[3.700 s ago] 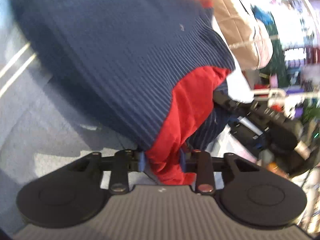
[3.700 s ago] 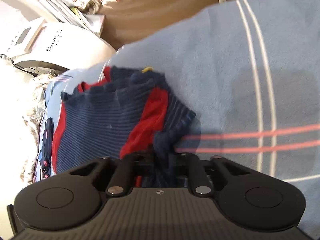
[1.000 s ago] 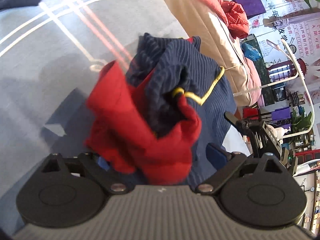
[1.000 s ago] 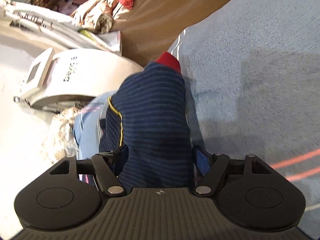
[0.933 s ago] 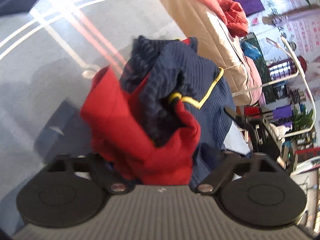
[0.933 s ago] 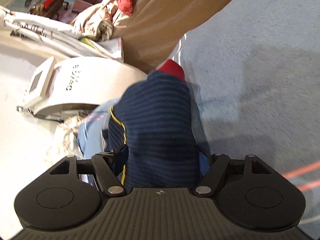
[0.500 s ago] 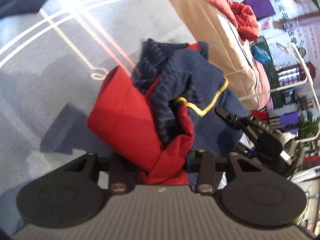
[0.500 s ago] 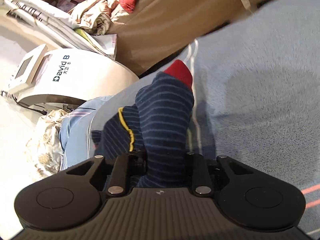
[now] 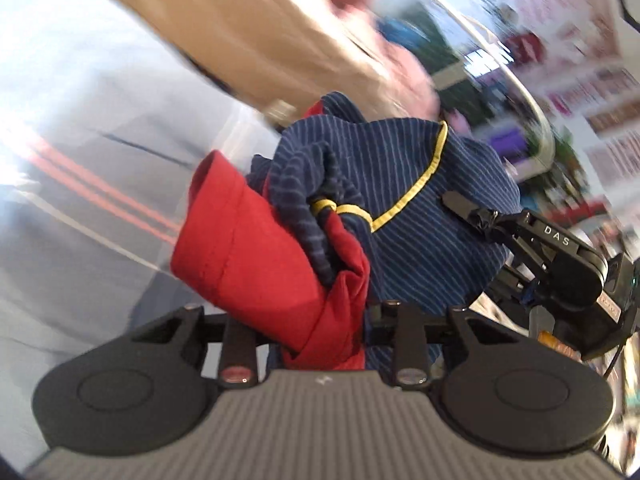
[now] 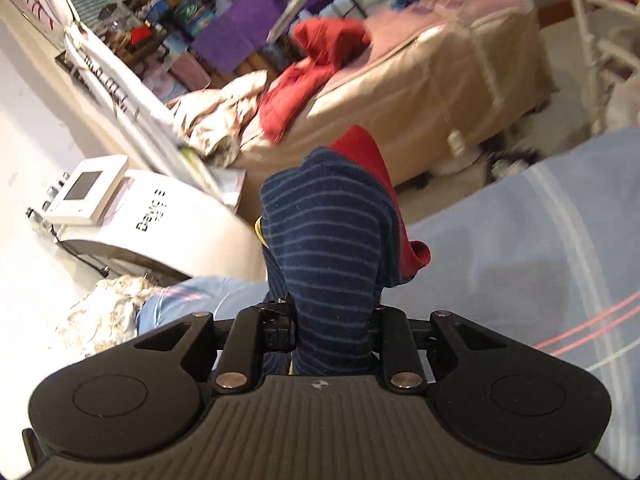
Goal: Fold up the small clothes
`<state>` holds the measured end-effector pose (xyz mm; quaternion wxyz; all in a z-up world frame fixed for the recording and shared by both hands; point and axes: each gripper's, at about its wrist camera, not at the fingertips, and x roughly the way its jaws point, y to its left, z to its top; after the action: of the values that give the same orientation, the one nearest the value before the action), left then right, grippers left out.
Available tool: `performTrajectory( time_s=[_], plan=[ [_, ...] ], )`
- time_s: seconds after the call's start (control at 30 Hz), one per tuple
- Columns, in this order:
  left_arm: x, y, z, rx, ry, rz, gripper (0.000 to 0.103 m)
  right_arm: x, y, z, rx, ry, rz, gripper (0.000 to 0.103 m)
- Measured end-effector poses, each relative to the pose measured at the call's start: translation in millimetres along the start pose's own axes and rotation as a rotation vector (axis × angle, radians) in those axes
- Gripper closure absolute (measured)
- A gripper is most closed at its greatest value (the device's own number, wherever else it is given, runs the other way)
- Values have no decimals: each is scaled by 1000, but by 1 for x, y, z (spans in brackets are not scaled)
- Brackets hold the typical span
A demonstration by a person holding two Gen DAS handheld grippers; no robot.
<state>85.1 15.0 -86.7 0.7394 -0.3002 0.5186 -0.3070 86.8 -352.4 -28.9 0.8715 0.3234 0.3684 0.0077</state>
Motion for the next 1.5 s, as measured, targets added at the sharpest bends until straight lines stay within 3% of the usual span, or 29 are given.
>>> performTrajectory(
  time_s=[0.17,0.33,0.47,0.53,0.63,0.77,0.83,0.9,0.97,1.03,1.07,1.17,1.23,1.3,1.4,1.5],
  plan=[
    [55,-123,-40,41,113,-168,72,-114,-62,24,-35,-73,-152,66],
    [120,-238,-96,17,220,-280,71,-202,-126,97,-93,-33,-303,66],
    [175,-283,-148,-16,249,-256,70,-212,-200,131,-43,26,-391,65],
    [196,-285,-177,-41,250,-219,69,-200,-239,132,5,44,-399,64],
    [213,-280,-209,6,224,-129,67,-173,-290,118,21,71,-381,63],
    [222,-273,-205,18,218,-61,45,-154,-323,101,-26,67,-407,53],
    [222,-273,-191,48,231,-20,22,-156,-330,98,-40,54,-407,45],
    [209,-282,-175,137,213,18,10,-172,-330,100,-52,13,-397,38],
    [189,-297,-162,319,152,32,5,-198,-314,104,-133,-30,-422,33],
    [162,-317,-157,532,75,67,0,-219,-295,105,-255,-82,-454,14],
    [151,-326,-157,625,51,74,0,-232,-286,104,-299,-107,-460,0],
    [132,-352,-165,843,27,5,0,-267,-264,92,-405,-156,-393,0],
    [134,-367,-178,978,36,2,5,-280,-250,77,-424,-103,-280,15],
    [141,-372,-193,1082,55,2,10,-279,-241,56,-450,-27,-220,59],
    [163,-372,-213,1129,135,32,19,-259,-239,20,-579,76,-293,64],
    [187,-368,-222,1136,192,49,18,-235,-261,-3,-672,140,-366,64]
  ],
)
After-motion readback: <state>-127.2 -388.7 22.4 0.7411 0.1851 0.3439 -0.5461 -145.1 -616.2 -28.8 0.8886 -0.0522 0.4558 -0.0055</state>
